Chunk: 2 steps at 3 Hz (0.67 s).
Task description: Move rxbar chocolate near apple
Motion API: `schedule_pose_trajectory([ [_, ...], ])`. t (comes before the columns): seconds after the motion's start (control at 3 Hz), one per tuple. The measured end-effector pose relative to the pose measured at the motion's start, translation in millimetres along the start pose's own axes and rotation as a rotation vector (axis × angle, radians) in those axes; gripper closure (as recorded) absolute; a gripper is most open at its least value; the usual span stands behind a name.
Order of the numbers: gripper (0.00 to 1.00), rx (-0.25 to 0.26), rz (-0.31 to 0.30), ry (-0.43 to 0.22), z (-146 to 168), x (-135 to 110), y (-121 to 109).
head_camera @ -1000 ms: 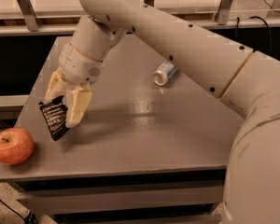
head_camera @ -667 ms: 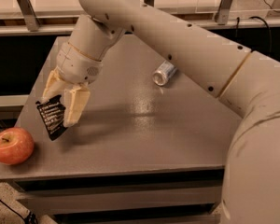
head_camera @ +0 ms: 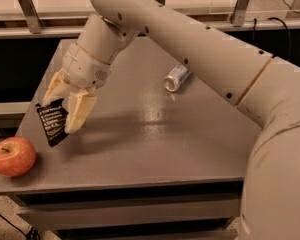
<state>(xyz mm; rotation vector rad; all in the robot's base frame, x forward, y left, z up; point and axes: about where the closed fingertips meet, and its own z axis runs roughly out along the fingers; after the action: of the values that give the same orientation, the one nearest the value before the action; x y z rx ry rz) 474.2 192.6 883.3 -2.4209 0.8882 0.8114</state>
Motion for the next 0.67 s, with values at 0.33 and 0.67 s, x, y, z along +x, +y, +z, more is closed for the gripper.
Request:
schedule_pose_trajectory([
  [0.33, 0.00, 0.017, 0.009, -0.071, -4.4, -1.8, 1.6],
  [0.67, 0.00, 0.025, 0.024, -0.153, -6.5, -2.4, 2.6],
])
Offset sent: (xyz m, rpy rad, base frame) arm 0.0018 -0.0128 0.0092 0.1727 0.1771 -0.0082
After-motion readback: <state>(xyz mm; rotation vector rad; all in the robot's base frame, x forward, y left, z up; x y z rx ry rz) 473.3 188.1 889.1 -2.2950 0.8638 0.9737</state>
